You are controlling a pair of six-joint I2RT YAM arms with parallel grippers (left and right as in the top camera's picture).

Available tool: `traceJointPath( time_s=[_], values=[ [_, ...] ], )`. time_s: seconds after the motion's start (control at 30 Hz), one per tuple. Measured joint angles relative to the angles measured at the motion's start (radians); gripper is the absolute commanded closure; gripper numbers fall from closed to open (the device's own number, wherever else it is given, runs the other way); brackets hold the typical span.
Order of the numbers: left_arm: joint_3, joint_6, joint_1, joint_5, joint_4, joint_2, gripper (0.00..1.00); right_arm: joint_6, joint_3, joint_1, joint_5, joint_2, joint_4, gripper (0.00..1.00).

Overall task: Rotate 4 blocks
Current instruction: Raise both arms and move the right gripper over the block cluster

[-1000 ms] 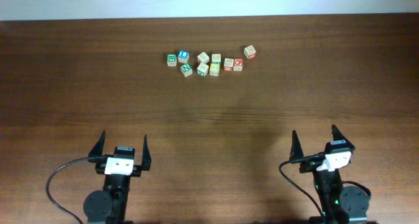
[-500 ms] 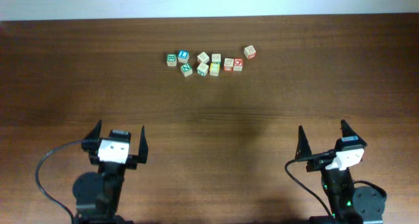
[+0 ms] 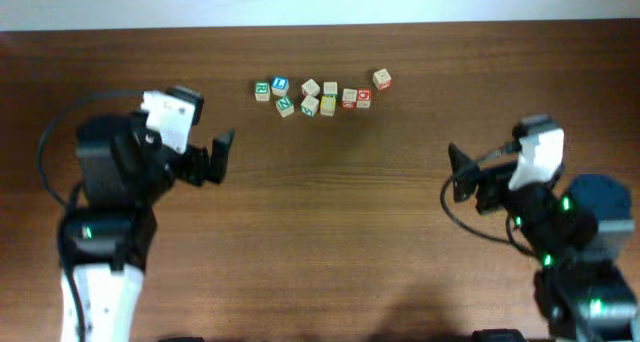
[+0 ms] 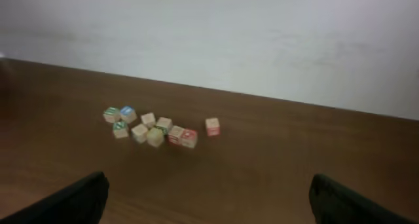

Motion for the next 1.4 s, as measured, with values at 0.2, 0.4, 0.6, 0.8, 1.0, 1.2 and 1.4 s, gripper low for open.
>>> traceJointPath(
  time_s=[0.2, 0.4, 0.6, 0.8, 1.0, 1.2, 1.4],
  values=[
    [0.401, 0.000, 0.000, 0.066, -0.319, 0.301, 0.01, 0.000, 0.261, 0.000, -0.102, 0.321, -0.201, 0.02],
    [0.729, 0.000, 0.000, 0.099, -0.563, 0.564, 0.01, 0.002, 0.564, 0.002, -0.154, 0.686, -0.472, 0.02],
    [0.761, 0.000, 0.000, 0.122, -0.589, 0.701, 0.01, 0.005, 0.610, 0.002, -0.172, 0.867, -0.467, 0.02],
    [0.762, 0.000, 0.000, 0.126, -0.587, 0.710, 0.01, 0.051, 0.611, 0.018, -0.261, 0.947, -0.336, 0.08],
    [0.764, 0.000, 0.000, 0.124, -0.587, 0.710, 0.01, 0.222, 0.725, 0.187, -0.032, 1.054, -0.264, 0.13],
    [0.764, 0.000, 0.000, 0.121, -0.587, 0.710, 0.01, 0.260, 1.017, 0.236, 0.147, 1.319, -0.278, 0.18],
    [0.765, 0.000, 0.000, 0.118, -0.588, 0.710, 0.01, 0.183, 1.027, 0.235, 0.251, 1.503, -0.168, 0.22]
  ],
)
